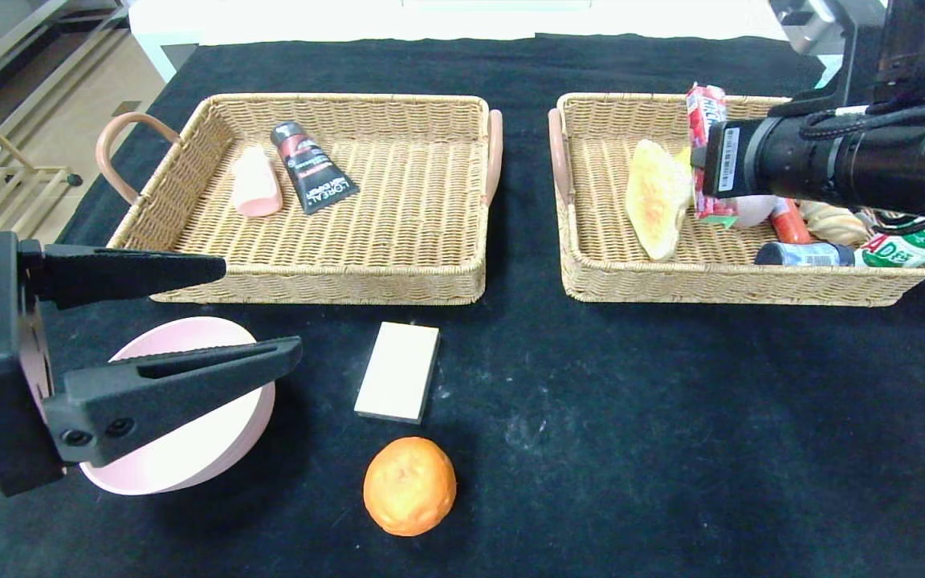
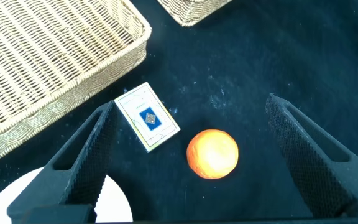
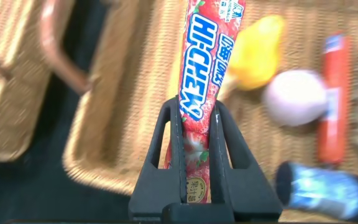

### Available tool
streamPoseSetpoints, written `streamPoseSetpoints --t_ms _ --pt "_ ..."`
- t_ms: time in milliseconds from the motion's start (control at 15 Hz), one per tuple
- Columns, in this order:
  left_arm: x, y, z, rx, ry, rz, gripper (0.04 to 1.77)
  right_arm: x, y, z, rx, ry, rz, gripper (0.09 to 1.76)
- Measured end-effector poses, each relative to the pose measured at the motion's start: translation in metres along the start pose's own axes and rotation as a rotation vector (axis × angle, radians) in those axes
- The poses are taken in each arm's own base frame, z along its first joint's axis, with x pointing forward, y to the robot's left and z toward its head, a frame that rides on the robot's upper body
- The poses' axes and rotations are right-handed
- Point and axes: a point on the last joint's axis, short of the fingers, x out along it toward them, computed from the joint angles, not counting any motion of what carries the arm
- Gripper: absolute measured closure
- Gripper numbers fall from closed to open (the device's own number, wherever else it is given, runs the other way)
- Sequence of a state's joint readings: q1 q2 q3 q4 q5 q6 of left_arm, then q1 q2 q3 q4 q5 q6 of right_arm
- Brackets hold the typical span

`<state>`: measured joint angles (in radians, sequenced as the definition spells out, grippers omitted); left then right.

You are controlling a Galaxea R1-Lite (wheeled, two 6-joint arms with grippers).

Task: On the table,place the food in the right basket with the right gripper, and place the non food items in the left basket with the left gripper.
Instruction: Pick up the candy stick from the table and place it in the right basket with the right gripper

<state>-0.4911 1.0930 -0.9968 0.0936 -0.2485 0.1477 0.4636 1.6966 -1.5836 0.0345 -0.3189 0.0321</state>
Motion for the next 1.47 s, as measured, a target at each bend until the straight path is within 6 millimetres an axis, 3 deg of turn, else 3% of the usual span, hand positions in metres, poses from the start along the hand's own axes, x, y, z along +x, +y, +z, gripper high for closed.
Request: streamPoseSetpoints --t_ms 733,1067,1467 --pt "0.0 0.0 0.0 0.001 -0.001 0.0 0.09 0.033 -0.066 -0.003 0.026 0.017 -0.156 1.53" --pt "0.0 0.0 0.0 0.001 0.0 0.0 0.09 0.051 -0.084 -0.016 0.034 0.051 -0.158 1.53" --pt "0.0 0.0 0.0 0.0 0.001 -0.001 0.09 0.059 -0.088 -0.022 0.035 0.067 -0.169 1.53"
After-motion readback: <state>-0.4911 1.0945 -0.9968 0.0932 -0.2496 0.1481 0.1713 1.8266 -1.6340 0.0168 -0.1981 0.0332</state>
